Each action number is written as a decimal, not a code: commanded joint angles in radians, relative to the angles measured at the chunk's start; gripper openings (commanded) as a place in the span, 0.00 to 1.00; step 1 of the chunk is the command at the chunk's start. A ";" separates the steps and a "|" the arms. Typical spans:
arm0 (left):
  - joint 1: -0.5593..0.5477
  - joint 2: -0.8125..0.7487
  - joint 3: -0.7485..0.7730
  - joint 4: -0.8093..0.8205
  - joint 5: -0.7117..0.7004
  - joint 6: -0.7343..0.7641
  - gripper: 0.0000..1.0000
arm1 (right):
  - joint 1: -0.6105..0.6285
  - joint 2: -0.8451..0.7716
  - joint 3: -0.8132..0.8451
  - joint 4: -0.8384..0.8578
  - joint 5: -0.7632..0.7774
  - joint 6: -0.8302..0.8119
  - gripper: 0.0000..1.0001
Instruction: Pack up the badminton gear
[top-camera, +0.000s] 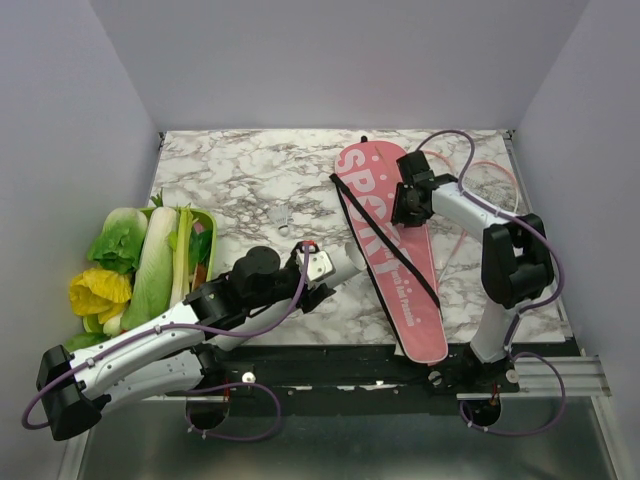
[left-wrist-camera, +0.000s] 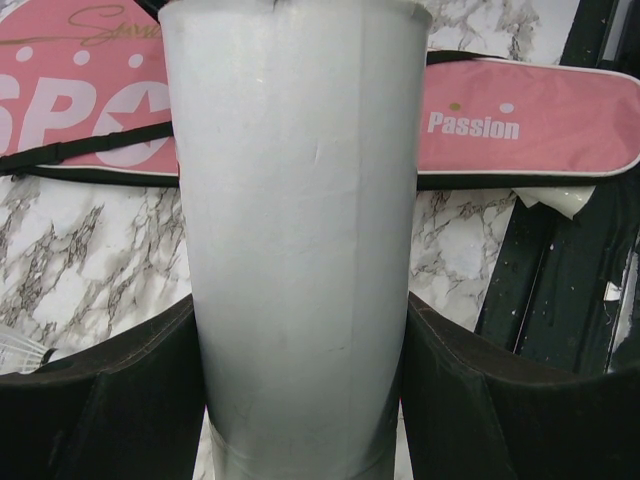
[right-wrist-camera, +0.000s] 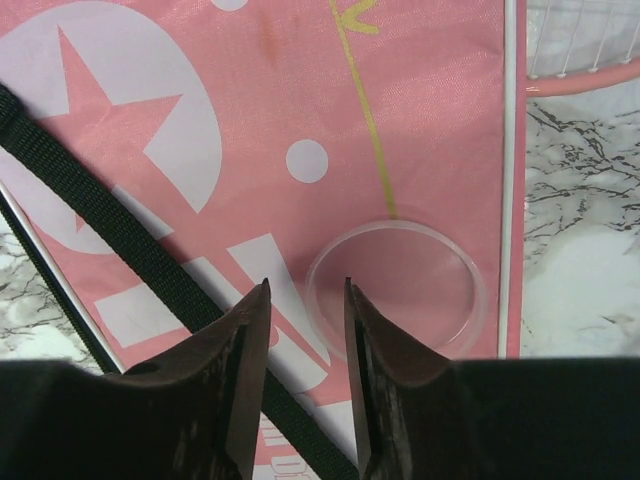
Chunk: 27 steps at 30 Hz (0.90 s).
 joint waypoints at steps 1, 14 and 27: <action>-0.007 -0.019 0.032 0.006 -0.022 -0.014 0.00 | -0.002 -0.050 -0.012 0.012 -0.004 -0.016 0.45; -0.008 -0.053 0.023 -0.029 -0.088 0.048 0.00 | 0.126 -0.382 -0.110 -0.095 -0.254 -0.154 0.54; -0.007 -0.105 0.013 -0.037 -0.117 0.093 0.00 | 0.301 -0.676 -0.476 0.055 -0.357 0.275 0.65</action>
